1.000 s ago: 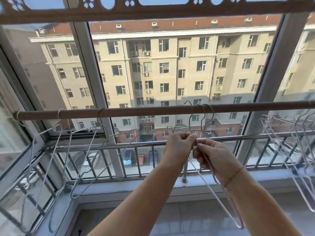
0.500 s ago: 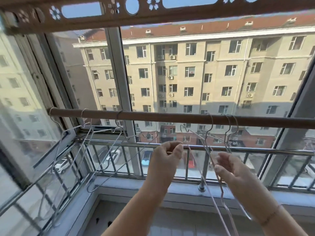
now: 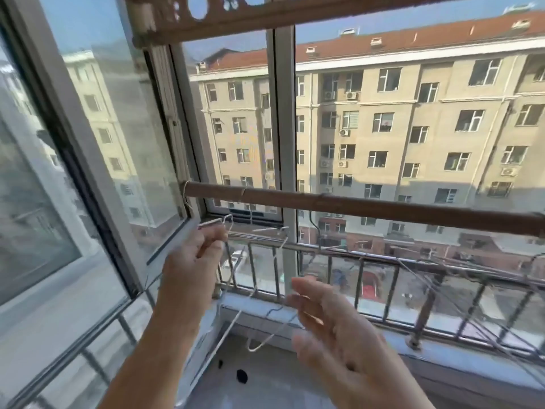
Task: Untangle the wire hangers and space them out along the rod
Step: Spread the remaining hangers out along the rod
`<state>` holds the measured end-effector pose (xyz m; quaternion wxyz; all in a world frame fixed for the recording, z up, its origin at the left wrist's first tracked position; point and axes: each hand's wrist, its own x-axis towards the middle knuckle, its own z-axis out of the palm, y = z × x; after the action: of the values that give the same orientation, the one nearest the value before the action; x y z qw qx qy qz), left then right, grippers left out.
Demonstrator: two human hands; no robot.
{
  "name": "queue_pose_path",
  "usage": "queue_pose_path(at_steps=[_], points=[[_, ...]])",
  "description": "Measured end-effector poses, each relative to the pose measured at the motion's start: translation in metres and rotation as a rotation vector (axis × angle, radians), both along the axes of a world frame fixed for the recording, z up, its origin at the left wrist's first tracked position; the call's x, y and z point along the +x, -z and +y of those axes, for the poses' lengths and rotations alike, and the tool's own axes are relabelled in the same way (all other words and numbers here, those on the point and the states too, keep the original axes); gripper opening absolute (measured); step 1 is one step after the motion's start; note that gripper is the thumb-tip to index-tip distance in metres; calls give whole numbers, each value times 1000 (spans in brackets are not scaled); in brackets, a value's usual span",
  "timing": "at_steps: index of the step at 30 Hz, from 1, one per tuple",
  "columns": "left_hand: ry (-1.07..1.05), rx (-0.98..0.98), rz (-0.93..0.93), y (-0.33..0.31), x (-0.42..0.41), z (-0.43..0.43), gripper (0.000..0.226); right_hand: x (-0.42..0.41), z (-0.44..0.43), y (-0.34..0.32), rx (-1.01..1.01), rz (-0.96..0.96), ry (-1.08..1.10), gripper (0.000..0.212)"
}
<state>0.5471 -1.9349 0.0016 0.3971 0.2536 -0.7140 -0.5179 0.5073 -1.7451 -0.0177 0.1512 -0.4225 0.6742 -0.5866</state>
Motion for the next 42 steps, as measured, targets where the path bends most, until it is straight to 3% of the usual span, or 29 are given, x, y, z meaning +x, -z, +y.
queue_pose_path(at_steps=[7, 11, 15, 20, 26, 32, 35, 42], points=[[338, 52, -221, 11, -12, -44, 27, -2, -136, 18, 11, -196, 323, 45], [479, 164, -257, 16, -28, -62, 22, -4, -159, 29, -92, -402, 355, 40], [581, 263, -211, 9, -44, -68, 19, -13, -168, 21, -222, -405, 428, 31], [581, 431, -174, -3, -89, -78, 13, -46, -181, -4, -281, -415, 475, 23], [542, 593, -268, 19, -126, -84, 16, -78, -194, 9, -250, -706, 478, 22], [533, 607, -359, 59, -123, -85, 20, -80, -197, 54, -42, -642, 580, 22], [553, 569, -433, 71, -119, -86, 19, -85, -190, 68, 77, -504, 671, 14], [586, 463, -426, 92, -98, -101, 17, -95, -171, 82, 211, -205, 683, 31]])
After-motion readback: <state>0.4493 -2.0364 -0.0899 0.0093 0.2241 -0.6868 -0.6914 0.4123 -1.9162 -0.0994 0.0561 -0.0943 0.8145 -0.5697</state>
